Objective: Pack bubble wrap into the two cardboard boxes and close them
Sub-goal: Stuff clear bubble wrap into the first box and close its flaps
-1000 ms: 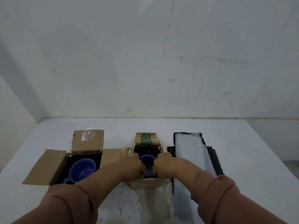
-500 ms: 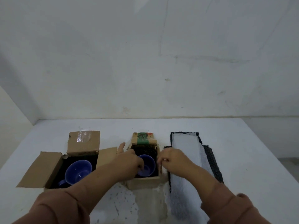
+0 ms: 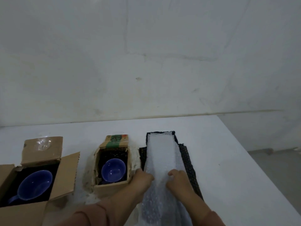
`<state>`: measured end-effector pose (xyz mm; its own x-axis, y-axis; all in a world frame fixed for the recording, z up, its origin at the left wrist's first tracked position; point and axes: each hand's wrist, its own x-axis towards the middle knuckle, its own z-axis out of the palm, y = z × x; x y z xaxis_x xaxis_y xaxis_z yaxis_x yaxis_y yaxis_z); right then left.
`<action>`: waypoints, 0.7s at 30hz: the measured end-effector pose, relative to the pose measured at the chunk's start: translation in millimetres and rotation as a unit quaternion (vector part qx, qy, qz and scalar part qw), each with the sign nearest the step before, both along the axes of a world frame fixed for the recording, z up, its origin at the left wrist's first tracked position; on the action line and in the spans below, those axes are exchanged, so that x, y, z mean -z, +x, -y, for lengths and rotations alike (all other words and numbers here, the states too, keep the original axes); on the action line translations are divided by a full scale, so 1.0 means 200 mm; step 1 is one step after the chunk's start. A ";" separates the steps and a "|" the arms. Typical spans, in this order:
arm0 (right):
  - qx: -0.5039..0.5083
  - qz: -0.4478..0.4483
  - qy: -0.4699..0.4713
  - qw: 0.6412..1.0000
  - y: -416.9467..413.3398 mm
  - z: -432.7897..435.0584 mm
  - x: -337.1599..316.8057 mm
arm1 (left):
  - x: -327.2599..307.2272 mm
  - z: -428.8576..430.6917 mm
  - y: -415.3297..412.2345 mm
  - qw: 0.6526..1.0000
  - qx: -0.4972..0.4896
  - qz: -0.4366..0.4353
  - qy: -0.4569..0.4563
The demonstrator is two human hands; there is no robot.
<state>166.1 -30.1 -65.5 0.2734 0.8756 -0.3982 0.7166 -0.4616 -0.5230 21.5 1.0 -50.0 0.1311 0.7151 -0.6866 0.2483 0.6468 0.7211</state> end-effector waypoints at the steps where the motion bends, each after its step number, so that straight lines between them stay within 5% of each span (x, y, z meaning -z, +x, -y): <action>1: -0.001 0.003 0.007 1.000 0.00 0.01 0.01 | 0.01 -0.02 0.01 1.000 -0.014 -0.005 -0.004; 13: 0.050 -0.129 0.029 0.990 0.07 0.00 -0.01 | -0.03 -0.06 0.04 0.956 0.110 -0.193 0.189; 21: 0.138 -0.263 0.082 0.952 0.04 -0.01 -0.12 | -0.23 -0.08 -0.05 0.986 0.038 0.010 0.160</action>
